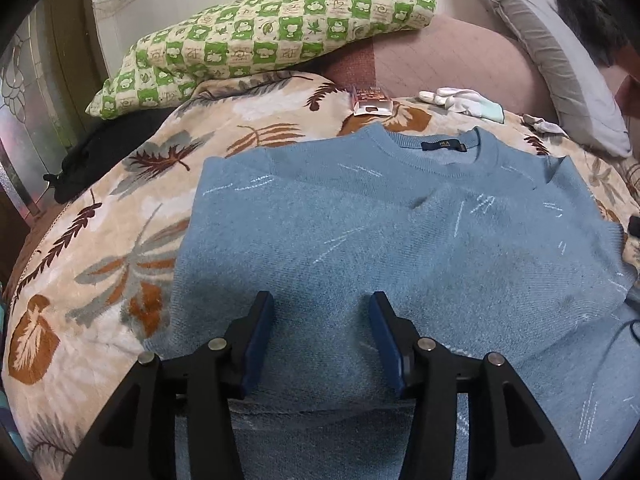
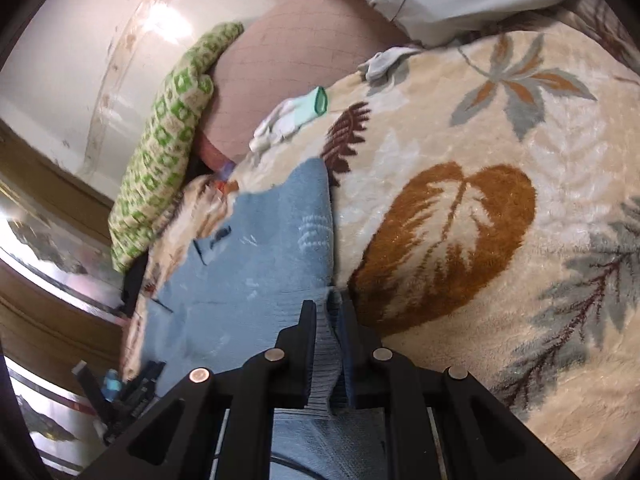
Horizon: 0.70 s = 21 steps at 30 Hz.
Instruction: Fold small clothes
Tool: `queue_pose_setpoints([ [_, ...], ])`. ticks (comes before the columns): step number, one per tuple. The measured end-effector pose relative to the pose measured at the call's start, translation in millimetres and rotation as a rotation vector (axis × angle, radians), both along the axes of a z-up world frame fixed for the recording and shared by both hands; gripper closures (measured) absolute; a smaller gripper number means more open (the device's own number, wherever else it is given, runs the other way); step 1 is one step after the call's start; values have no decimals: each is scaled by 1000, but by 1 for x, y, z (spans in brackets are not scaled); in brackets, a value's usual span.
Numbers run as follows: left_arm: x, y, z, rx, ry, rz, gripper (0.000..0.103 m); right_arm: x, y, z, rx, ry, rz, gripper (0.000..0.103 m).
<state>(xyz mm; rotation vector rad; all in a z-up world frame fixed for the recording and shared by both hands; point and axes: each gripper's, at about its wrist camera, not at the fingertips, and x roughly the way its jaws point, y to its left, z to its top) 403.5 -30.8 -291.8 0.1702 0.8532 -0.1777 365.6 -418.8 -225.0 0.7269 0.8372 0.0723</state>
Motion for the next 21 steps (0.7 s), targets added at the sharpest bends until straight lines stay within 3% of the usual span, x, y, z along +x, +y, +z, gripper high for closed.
queue_pose_setpoints([
  [4,1,0,0,-4,2,-1,52,-24,-1,34,9,-215,-32,90],
  [6,0,0,0,-4,1,-1,52,-32,3,40,12,-315,-9,65],
  [7,1,1,1,-4,0,1,52,-31,7,35,-24,-277,-19,24],
  [8,1,1,1,-6,0,2,52,-28,10,30,-50,-226,-44,16],
  [11,1,1,1,-11,1,0,52,-16,8,9,3,-123,-49,16],
  [14,0,0,1,-1,0,0,52,-9,5,2,38,-87,-28,16],
  [17,0,-1,0,3,-1,1,52,3,9,-10,5,-36,-8,16],
  [21,0,-1,1,8,-3,0,52,21,16,-31,21,13,30,25],
])
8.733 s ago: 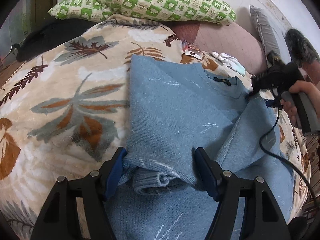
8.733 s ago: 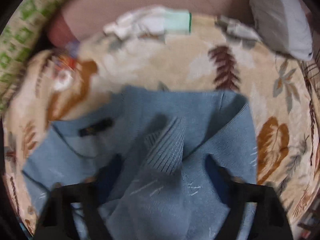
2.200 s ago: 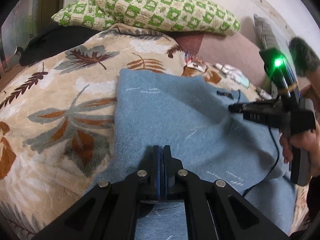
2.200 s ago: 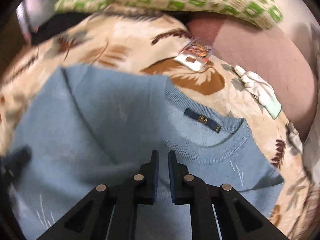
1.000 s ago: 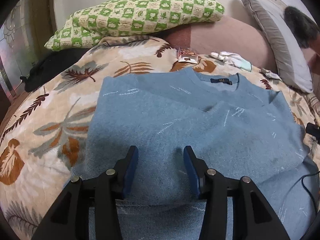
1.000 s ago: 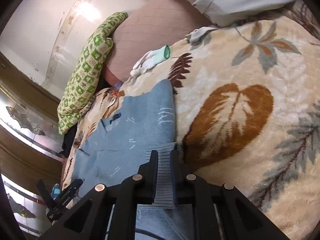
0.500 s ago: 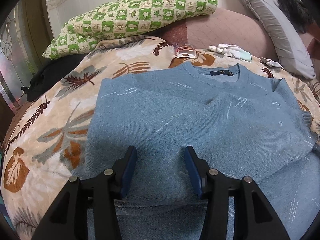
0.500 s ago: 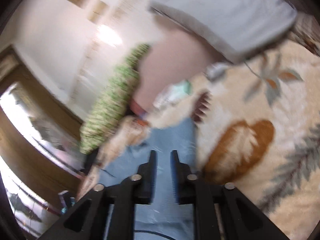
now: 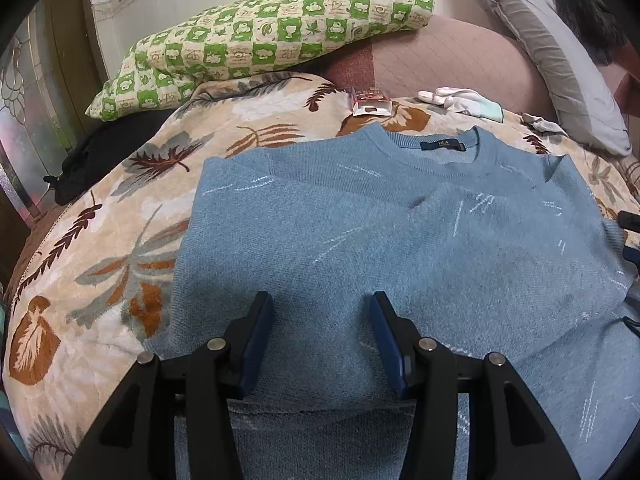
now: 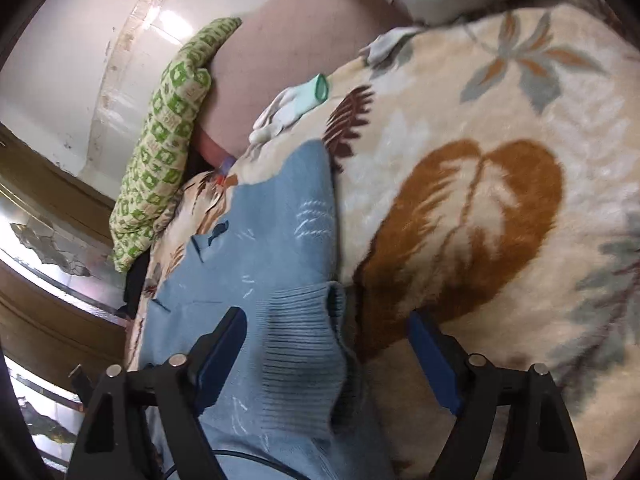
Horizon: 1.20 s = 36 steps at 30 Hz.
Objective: Fold small clothes
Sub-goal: 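Hold the ribbed cuff with the right tool over the sweater body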
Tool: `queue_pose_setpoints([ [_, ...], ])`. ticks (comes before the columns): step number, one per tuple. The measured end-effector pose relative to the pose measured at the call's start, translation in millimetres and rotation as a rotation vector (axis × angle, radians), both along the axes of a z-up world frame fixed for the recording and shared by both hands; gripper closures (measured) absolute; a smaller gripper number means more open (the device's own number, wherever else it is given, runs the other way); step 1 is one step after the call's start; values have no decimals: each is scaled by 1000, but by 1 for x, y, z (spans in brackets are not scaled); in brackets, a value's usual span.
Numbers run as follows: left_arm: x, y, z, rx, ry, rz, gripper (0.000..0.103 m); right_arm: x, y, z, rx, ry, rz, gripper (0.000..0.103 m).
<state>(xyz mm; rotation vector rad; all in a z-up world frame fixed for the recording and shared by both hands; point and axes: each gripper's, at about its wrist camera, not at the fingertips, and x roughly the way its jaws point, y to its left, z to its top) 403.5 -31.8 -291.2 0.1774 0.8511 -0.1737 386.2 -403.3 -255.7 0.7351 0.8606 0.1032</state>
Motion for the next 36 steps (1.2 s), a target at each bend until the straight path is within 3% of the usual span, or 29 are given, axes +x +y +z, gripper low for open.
queue_pose_setpoints([
  [4,0,0,0,2,0,1,51,4,15,7,-103,-6,40,73],
  [6,0,0,0,2,0,1,51,4,26,14,-187,-3,62,75],
  [8,0,0,0,0,1,0,51,-1,28,22,-220,-21,53,88],
  [10,1,1,1,-7,2,3,51,-9,28,37,-218,-57,43,94],
  [14,1,2,2,-20,6,7,51,-10,46,56,-251,-106,112,95],
  [16,0,2,2,-19,6,5,51,-4,48,49,-272,-50,110,95],
  [19,0,2,2,-21,9,3,51,0,40,30,-217,14,130,93],
  [21,0,2,2,-19,9,3,51,-1,37,28,-187,6,134,91],
  [27,1,2,2,-19,9,4,51,2,40,23,-236,20,158,91],
  [32,0,6,6,-41,9,19,51,5,59,32,-407,17,164,97],
  [36,-7,18,24,-109,-57,62,51,6,65,50,-500,-53,112,97],
])
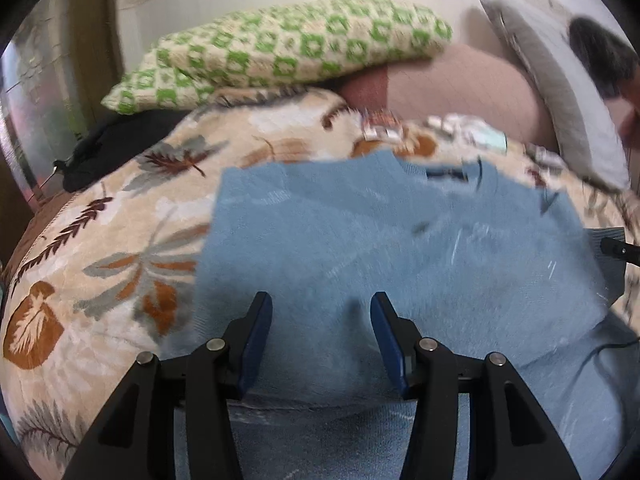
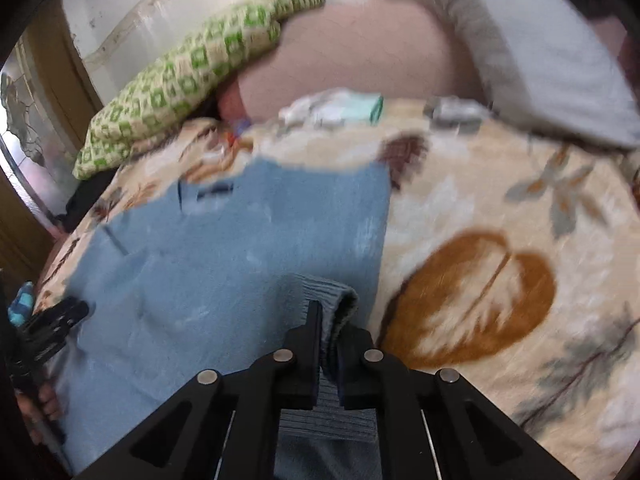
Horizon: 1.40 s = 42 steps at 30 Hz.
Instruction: Fold small clothes
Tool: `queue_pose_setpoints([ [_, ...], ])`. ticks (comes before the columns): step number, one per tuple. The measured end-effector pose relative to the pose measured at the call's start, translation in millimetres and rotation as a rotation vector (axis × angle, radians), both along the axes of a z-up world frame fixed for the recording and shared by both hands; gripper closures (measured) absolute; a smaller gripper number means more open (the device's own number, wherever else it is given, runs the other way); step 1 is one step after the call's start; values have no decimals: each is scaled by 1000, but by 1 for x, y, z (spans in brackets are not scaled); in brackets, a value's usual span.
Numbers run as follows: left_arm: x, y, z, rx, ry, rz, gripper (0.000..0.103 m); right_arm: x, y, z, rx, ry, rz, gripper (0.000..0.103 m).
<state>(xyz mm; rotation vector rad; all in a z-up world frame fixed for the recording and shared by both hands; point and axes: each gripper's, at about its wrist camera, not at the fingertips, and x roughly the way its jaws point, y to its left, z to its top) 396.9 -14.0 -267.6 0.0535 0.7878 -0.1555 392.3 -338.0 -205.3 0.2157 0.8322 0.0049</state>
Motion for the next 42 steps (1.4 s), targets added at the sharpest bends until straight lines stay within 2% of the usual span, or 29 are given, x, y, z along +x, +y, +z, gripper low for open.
queue_pose_setpoints([
  [4,-7,8,11,-29,-65,47,50,13,0,17,-16,-80,-21,97],
  [5,-7,7,9,-19,-62,45,44,20,0,16,-21,-87,-30,97],
  [9,3,-9,-17,106,42,19,42,45,-14,-24,18,-4,-71,97],
  [11,1,-13,-18,137,31,10,42,46,-29,-35,107,30,-88,92],
  [12,1,-13,-18,134,36,8,42,45,-37,-33,163,43,-108,90],
  [14,2,-9,-18,115,47,12,41,39,-48,-26,202,63,-146,88],
  [18,0,-11,-19,130,45,6,41,15,-61,8,172,5,-231,89],
  [20,-1,-13,-18,133,44,9,41,12,-51,24,169,-32,-186,89],
  [23,-1,-8,-15,76,40,27,41,22,-4,28,224,-13,25,89],
  [26,-1,6,-2,-34,9,72,41,31,50,9,168,52,153,89],
  [29,-2,15,2,-42,-13,130,41,33,98,-19,70,134,289,89],
  [30,0,17,0,-43,0,138,41,33,109,-34,28,201,339,89],
  [31,2,17,-2,-34,17,139,41,28,115,-43,-2,244,359,87],
  [32,2,14,-4,-5,26,136,41,21,114,-40,-18,209,365,87],
  [35,1,8,-5,50,36,119,41,19,106,-32,8,290,338,88],
  [36,-1,7,-5,47,42,112,41,20,107,-27,-6,294,331,88],
  [38,-2,11,-3,13,47,109,40,21,113,-10,-34,243,322,88],
  [39,-3,16,-2,-18,50,111,40,27,121,1,6,206,334,88],
  [41,-3,21,-1,-65,53,115,40,43,139,11,76,189,368,88],
  [42,-4,24,-2,-82,57,117,41,56,156,16,75,182,396,88],
])
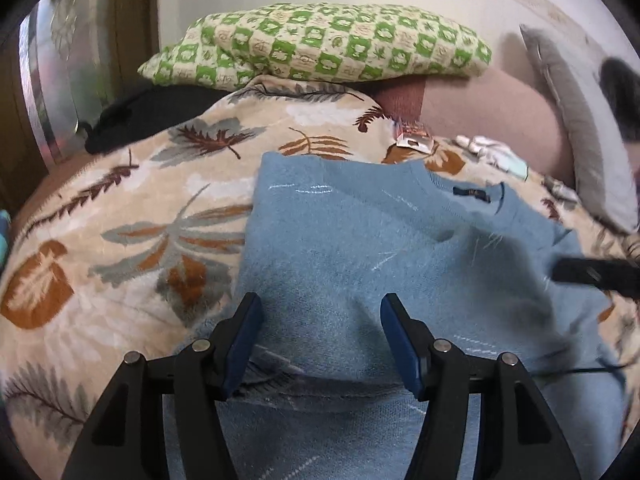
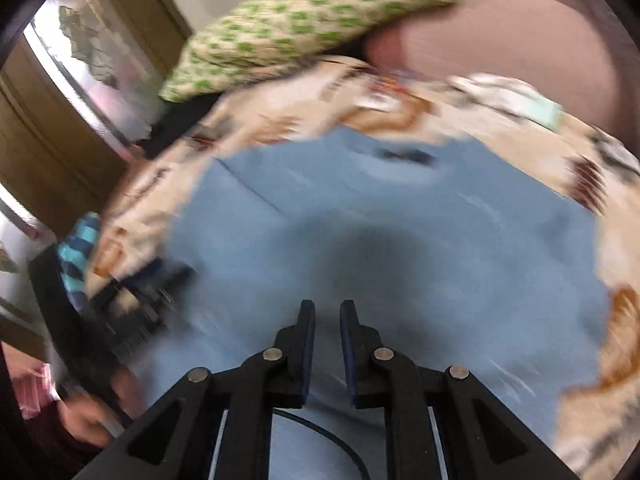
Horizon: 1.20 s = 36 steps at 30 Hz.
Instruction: Fold small clothes
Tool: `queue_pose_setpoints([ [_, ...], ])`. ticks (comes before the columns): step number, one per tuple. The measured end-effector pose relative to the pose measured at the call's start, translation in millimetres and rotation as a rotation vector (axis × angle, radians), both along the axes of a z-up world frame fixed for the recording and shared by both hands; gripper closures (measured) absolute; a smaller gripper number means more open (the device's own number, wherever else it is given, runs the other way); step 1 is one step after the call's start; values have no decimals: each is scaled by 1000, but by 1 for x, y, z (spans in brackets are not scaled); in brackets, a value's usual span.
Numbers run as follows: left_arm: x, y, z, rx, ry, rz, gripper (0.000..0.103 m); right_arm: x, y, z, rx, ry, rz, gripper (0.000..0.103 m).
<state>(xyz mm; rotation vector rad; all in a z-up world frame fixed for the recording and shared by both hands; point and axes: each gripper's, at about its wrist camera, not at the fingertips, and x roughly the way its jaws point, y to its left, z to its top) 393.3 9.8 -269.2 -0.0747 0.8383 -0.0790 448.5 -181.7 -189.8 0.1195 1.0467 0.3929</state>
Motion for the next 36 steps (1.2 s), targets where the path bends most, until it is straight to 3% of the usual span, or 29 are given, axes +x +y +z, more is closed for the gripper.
queue_pose_setpoints([
  [2,-1,2,-2,-14,7,1,41,22,32,3,-32,-1,46,88],
  [6,-2,3,-4,-18,9,-17,41,59,85,-7,24,108,152,88],
  [11,-1,9,-7,-51,31,-42,41,98,124,-53,-79,289,151,88],
  [17,-1,15,-6,-84,33,-49,41,129,134,-62,-95,205,56,88],
  [20,-3,20,-4,-114,29,-39,41,128,132,-45,-115,116,42,88],
  [22,-4,21,-3,-114,29,-36,41,120,121,-31,-62,60,42,88],
  [24,-5,20,-3,-109,28,-33,41,105,103,-20,-32,63,15,88],
  [28,-7,18,-3,-85,30,-34,41,73,78,-13,-173,73,12,88],
  [31,-6,11,-4,-35,31,-38,41,73,64,-31,-232,113,-51,88],
  [34,-5,10,-7,-16,26,-38,41,90,50,-54,-210,99,-107,87],
  [36,-4,12,-7,-24,21,-29,41,99,41,-53,-149,104,-159,87],
])
